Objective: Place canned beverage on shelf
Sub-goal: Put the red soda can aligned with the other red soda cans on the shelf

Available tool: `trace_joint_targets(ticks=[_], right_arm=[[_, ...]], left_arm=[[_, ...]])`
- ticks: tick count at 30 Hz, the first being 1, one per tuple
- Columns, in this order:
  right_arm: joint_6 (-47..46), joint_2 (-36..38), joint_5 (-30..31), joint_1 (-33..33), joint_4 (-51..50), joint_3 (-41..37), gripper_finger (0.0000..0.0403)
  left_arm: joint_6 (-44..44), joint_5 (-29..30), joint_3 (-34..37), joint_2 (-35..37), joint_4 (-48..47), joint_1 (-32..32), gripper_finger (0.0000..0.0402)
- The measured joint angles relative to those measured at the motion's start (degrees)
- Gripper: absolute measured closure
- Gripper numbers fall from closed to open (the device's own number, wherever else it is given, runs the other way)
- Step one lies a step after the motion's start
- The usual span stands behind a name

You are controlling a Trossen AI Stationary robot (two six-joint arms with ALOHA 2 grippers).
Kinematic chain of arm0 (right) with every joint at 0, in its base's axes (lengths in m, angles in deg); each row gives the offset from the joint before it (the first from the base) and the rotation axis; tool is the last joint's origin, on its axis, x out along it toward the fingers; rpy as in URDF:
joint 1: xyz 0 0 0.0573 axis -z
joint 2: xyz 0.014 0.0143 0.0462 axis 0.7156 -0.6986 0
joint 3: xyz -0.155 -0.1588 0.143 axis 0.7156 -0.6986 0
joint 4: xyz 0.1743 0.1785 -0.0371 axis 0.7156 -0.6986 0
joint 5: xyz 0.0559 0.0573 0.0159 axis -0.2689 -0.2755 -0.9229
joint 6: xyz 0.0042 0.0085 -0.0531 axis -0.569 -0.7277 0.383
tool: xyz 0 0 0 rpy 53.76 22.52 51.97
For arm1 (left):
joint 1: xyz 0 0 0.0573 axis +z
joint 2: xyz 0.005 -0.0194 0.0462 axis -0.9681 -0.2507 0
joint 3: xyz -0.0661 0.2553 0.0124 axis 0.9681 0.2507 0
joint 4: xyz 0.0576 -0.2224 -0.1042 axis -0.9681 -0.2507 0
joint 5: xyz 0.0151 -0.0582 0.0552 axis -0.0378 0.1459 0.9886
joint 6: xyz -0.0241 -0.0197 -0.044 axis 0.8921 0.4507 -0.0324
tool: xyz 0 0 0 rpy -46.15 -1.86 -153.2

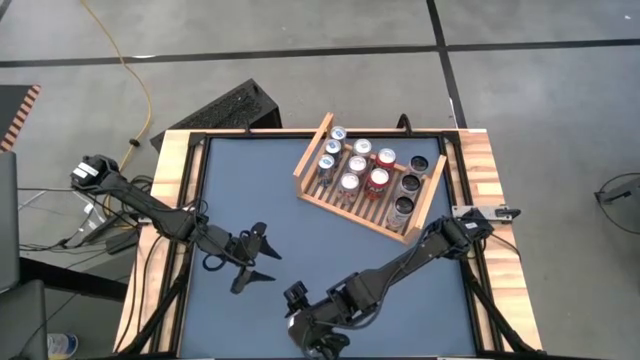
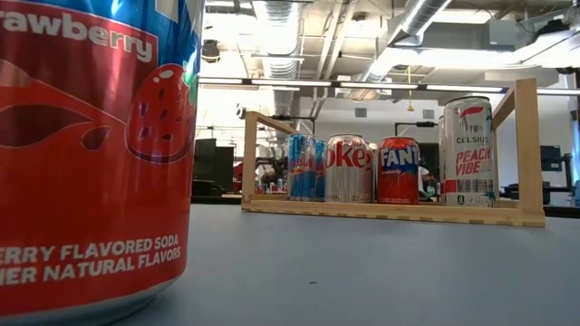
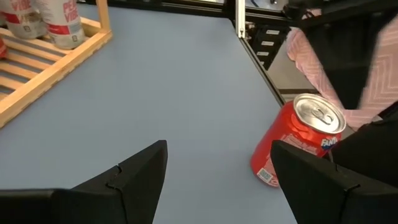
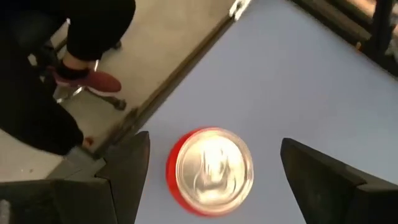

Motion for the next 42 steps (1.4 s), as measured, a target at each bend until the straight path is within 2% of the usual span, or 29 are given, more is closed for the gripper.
trace_joint_targets(ticks=[18,29,42], right_arm=[[-0.85,-1.92,-2.92,1.1,0.88,-0.01,0.0069],[-1.66,-1.92,-3.01,1.57,0.68,-3.17,0.0069],[-1.7,-1.84,-3.23,2.28,1.03,-3.13,0.007]], left_arm=[[0.28,0.16,0.0,-0.01,-1.24,-0.02,0.0127],[0.28,0.16,0.02,-0.02,-1.66,-0.02,0.0127],[0.28,0.18,0.02,-0.02,-1.66,-0.02,0.0126]])
